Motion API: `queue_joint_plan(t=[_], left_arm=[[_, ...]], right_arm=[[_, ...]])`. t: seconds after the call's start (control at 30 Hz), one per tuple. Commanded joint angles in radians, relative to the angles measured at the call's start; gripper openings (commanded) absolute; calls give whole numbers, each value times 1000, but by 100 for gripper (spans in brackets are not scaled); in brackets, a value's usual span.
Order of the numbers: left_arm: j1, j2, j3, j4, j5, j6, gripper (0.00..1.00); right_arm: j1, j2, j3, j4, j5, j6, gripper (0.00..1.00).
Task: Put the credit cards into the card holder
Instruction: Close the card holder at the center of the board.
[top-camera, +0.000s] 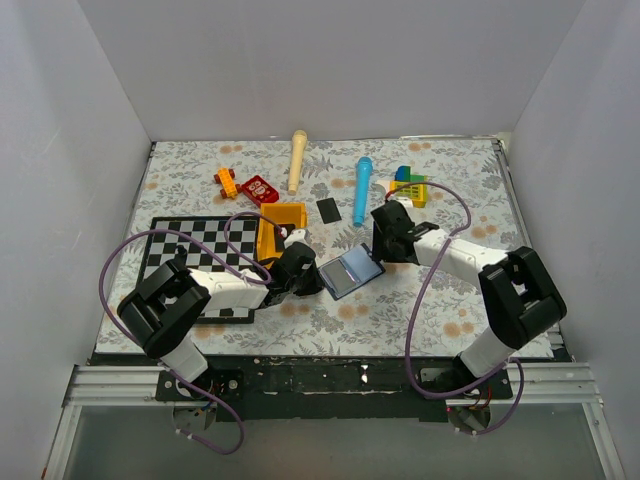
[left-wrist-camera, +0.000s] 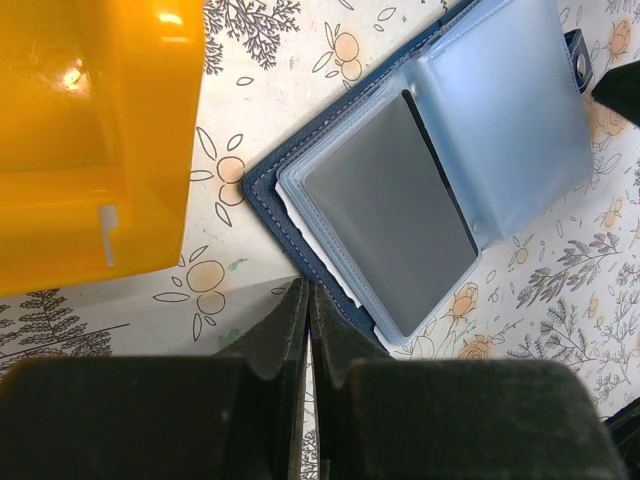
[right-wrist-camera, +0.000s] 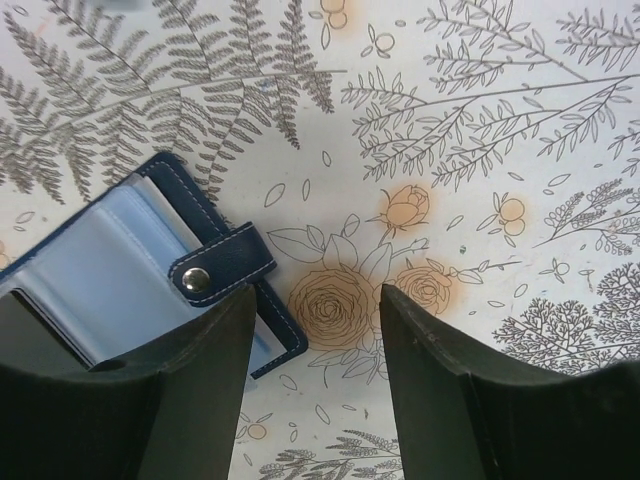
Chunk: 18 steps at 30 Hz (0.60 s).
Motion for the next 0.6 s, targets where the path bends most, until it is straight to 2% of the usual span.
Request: queue_joint_plan(t=[0.0,0.3,0.57], left_arm=[[-10,-8,-22,-107,-9,20,0],[-10,-8,-22,-107,-7,21,0],[-10,-1,-22,-106,-4,20,0]], right_arm=[[0,-60,53,20,-1,-18,61],[5,-25,63,109,-212,-125,63],[6,67,138,58,-200,-162,65]])
